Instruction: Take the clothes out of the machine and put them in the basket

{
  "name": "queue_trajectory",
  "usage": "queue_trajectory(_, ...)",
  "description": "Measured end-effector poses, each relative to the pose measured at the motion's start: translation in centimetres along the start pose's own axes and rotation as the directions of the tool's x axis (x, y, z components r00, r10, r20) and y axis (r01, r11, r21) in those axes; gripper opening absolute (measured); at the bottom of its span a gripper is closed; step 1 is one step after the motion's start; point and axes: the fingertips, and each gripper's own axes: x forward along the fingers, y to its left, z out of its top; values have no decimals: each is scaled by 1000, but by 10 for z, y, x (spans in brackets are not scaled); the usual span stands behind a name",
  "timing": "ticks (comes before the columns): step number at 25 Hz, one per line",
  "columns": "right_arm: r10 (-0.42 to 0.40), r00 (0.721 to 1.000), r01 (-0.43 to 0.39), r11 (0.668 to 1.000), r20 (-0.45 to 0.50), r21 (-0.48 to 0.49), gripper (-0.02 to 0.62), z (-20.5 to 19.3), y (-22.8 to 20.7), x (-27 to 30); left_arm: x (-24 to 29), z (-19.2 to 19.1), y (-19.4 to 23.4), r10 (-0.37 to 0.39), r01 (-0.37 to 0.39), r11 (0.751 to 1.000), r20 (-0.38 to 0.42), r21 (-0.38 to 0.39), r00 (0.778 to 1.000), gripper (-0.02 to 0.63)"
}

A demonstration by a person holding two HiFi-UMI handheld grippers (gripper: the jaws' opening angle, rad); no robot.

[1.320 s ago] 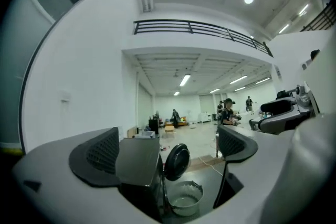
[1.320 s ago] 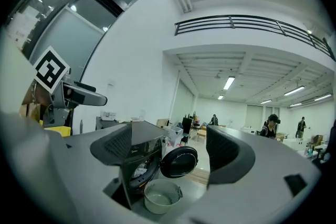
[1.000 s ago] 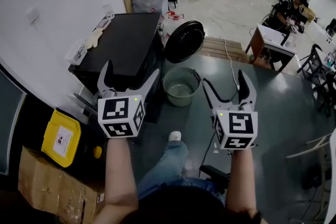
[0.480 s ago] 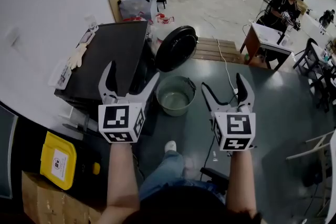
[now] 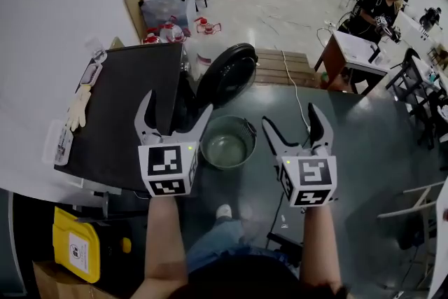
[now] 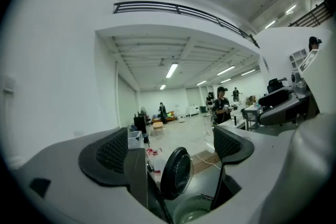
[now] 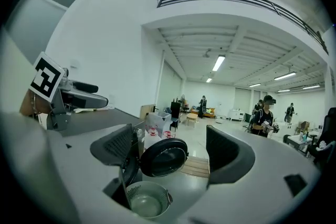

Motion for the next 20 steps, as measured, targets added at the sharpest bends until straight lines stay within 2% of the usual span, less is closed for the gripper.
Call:
queue_trajectory(4, -10, 1000, 11, 1000, -27, 23, 433, -7, -13, 42, 42, -6, 14, -13, 13, 1000, -10, 0, 1000, 514)
queue_trajectory(11, -20, 995, 23, 999, -98, 35, 433, -32, -23, 85, 82, -29, 32, -21, 18, 997, -44, -76, 999, 514)
queue_trajectory(16, -18, 992, 24, 999, -124, 49, 433, -43, -33, 94, 102, -43, 20, -64, 58, 994, -62, -95, 996, 514)
queue_trajectory(20, -17, 994, 25, 997, -112, 75, 433, -47, -49, 100, 117, -55, 5, -66, 57, 994, -96, -89, 993, 514)
